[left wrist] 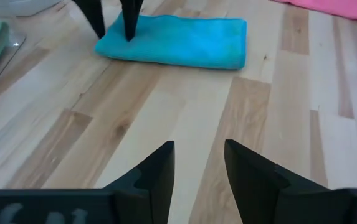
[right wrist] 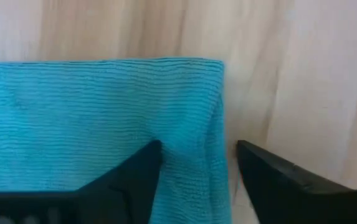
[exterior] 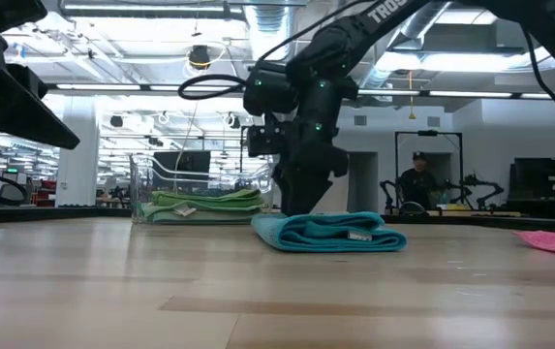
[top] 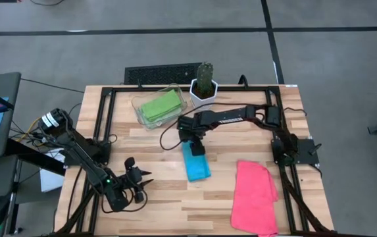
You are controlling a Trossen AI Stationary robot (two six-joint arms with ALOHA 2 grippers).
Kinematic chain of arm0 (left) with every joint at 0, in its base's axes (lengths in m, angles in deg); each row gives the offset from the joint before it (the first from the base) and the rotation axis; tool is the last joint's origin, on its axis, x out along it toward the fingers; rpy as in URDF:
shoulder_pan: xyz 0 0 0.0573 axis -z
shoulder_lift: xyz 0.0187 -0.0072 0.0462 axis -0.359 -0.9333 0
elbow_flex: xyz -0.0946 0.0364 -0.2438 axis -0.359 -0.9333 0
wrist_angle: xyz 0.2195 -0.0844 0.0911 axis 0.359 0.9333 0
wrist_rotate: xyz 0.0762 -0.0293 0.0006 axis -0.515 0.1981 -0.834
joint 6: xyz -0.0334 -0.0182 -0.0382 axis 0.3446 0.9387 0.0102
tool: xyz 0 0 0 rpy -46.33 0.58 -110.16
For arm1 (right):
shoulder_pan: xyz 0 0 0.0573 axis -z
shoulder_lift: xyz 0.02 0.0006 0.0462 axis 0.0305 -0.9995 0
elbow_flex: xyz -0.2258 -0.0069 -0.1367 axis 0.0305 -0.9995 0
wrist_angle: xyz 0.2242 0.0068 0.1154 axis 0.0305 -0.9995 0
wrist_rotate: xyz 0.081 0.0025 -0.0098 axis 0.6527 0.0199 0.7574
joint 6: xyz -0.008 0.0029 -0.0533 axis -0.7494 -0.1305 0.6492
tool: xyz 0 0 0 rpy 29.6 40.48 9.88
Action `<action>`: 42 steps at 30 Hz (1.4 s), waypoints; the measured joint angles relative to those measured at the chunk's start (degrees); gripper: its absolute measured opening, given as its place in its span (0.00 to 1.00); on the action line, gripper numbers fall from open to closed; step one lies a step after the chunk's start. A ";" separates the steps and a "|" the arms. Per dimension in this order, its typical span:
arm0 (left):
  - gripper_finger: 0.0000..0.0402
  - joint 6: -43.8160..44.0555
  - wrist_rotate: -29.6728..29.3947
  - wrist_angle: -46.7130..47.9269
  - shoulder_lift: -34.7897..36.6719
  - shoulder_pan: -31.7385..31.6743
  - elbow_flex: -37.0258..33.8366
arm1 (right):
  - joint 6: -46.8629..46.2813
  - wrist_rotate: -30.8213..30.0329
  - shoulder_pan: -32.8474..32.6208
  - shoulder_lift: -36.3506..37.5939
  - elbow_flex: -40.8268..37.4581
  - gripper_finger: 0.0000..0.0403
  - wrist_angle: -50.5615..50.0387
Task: Fold microfiber towels
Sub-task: Put the blue microfiber towel into the transparent bin
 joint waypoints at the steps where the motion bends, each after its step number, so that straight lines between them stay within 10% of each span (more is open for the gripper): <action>1: 0.33 0.59 -0.02 0.24 0.00 0.15 0.00 | 0.01 -0.07 -0.34 0.00 0.00 0.52 -0.14; 9: 0.33 1.68 -0.02 0.93 -0.02 2.00 0.00 | 0.75 -0.71 -2.96 0.24 0.18 0.05 -1.60; 42: 0.25 26.34 -4.69 16.75 0.31 16.06 0.00 | -9.69 0.98 7.25 2.95 31.24 0.05 8.36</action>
